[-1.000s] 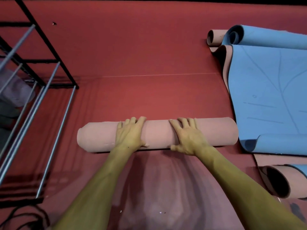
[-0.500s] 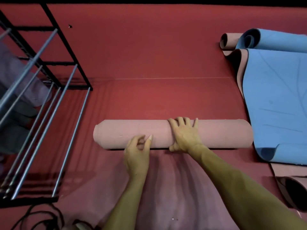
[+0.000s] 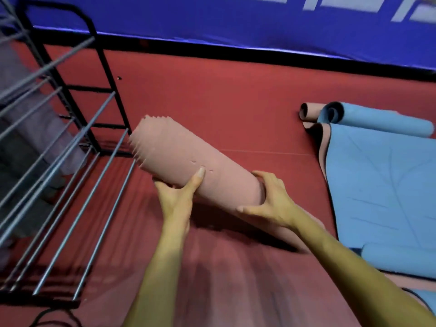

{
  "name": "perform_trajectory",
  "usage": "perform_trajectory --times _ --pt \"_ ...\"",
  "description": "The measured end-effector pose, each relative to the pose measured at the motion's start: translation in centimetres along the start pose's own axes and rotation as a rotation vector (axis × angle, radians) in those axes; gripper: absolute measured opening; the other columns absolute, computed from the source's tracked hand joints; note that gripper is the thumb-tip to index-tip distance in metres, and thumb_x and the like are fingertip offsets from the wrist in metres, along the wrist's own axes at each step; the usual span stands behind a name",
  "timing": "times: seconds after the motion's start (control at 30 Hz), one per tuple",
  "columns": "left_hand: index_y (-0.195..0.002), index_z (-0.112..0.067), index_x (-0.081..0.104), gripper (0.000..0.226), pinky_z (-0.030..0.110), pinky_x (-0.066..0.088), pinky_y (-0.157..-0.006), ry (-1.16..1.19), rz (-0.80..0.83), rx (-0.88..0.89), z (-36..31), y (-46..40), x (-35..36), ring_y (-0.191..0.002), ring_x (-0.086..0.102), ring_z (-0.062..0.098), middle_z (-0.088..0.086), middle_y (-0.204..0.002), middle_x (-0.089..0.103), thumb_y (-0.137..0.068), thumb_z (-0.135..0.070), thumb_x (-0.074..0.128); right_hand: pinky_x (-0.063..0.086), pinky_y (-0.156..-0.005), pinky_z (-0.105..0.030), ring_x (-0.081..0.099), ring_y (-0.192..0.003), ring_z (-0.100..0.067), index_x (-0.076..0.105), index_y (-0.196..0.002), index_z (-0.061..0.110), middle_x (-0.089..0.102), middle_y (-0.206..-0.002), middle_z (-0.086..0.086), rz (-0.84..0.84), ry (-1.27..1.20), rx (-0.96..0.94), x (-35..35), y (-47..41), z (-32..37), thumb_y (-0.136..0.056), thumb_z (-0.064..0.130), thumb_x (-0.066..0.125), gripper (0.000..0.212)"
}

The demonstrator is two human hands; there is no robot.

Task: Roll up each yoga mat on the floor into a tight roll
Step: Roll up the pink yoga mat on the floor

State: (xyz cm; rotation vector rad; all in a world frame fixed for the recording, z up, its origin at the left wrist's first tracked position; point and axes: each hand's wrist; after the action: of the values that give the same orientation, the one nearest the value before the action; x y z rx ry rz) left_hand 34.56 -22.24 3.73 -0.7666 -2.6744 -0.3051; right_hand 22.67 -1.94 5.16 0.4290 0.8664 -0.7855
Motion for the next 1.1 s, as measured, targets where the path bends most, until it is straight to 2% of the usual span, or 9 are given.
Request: perform_trajectory --times 0.13,0.23,0.33,0.47,0.6,0.67,0.83,0.97,1.1 --pt "-0.143 -0.016 0.045 0.106 0.039 0.054 -0.106 -0.175 0.262 0.31 -8.3 2.9 6.1 -0.123 0.065 0.01 -0.002 -0.138 0.064 -0.055 -0.02 0.104 0.04 -0.118 -0.037 0.046 -0.141 -0.004 0.034 -0.156 0.037 0.048 -0.153 0.003 -0.201 -0.513 -0.19 -10.1 1.4 9.4 -0.086 0.075 0.059 0.084" --pt "-0.153 -0.023 0.032 0.126 0.038 0.05 -0.11 -0.304 0.451 0.492 -15.0 5.9 10.3 -0.131 0.058 0.004 -0.011 -0.145 0.056 -0.05 -0.03 0.106 0.045 -0.114 -0.038 0.047 -0.141 -0.002 0.029 -0.159 0.041 0.05 -0.152 0.016 -0.378 -0.63 -0.299 -17.8 3.8 16.2 -0.097 0.065 0.056 0.072" --pt "-0.161 -0.038 0.011 0.15 0.041 0.047 -0.114 -0.433 0.585 0.592 -21.2 7.8 11.9 -0.137 0.051 -0.001 -0.023 -0.151 0.048 -0.046 -0.042 0.106 0.049 -0.11 -0.031 0.049 -0.138 0.0 0.032 -0.159 0.033 0.053 -0.15 0.018 -0.461 -0.6 -0.361 -22.4 7.3 19.3 -0.097 0.045 0.07 0.074" --pt "-0.161 -0.047 -0.014 0.16 0.03 0.044 -0.114 -0.637 0.758 0.658 -28.3 9.7 11.3 -0.142 0.043 -0.004 -0.028 -0.153 0.041 -0.053 -0.043 0.104 0.046 -0.115 -0.043 0.045 -0.141 0.0 0.029 -0.157 0.039 0.044 -0.155 0.014 -0.49 -0.58 -0.371 -24.2 10.7 21.0 -0.089 0.045 0.08 0.085" --pt "-0.165 -0.035 0.02 0.133 0.029 0.036 -0.12 -0.898 0.903 0.821 -27.8 10.4 9.0 -0.149 0.038 0.014 -0.007 -0.162 0.039 -0.056 -0.06 0.091 0.027 -0.126 -0.05 0.018 -0.156 -0.007 0.026 -0.162 0.04 0.024 -0.169 0.01 -0.368 -0.215 -0.418 -21.2 12.1 20.4 -0.09 0.056 0.072 0.086" --pt "-0.161 -0.035 0.031 0.119 0.038 0.036 -0.121 -0.951 0.922 0.799 -26.3 10.3 8.0 -0.148 0.037 0.013 -0.008 -0.16 0.041 -0.058 -0.054 0.087 0.028 -0.126 -0.048 0.015 -0.156 -0.004 0.027 -0.161 0.041 0.023 -0.168 0.006 -0.314 -0.09 -0.415 -19.3 12.7 19.4 -0.087 0.063 0.07 0.088" --pt "-0.147 -0.074 0.016 0.114 0.045 0.031 -0.124 -1.042 0.885 0.683 -26.1 10.1 8.3 -0.16 0.011 0.028 -0.006 -0.168 0.032 -0.051 -0.055 0.074 0.029 -0.125 -0.048 0.003 -0.155 0.003 0.022 -0.159 0.051 0.012 -0.171 0.008 -0.361 -0.093 -0.322 -18.2 12.8 19.4 -0.086 0.068 0.067 0.087" --pt "-0.154 -0.064 0.023 0.114 0.043 0.047 -0.112 -1.04 0.869 0.71 -25.8 10.8 7.8 -0.142 0.048 0.013 -0.013 -0.153 0.05 -0.055 -0.043 0.076 0.036 -0.121 -0.05 0.019 -0.155 -0.002 0.025 -0.159 0.047 0.021 -0.167 0.014 -0.433 -0.069 -0.327 -17.3 12.9 19.4 -0.084 0.064 0.07 0.09" --pt "-0.149 -0.07 0.022 0.113 0.047 0.055 -0.098 -1.096 0.788 0.808 -28.3 11.1 8.5 -0.129 0.058 0.013 -0.017 -0.143 0.056 -0.052 -0.053 0.077 0.043 -0.116 -0.043 0.035 -0.145 0.005 0.034 -0.157 0.046 0.032 -0.16 0.021 -0.55 -0.088 -0.366 -18.8 13.3 20.3 -0.084 0.065 0.073 0.085"
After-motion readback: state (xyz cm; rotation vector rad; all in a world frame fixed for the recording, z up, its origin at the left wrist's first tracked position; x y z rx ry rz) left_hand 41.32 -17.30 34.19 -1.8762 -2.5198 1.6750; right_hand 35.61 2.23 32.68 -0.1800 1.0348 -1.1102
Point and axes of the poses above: each hand's wrist, its own y-axis away from the middle knuckle, its own x-axis out of the palm, z = x × y
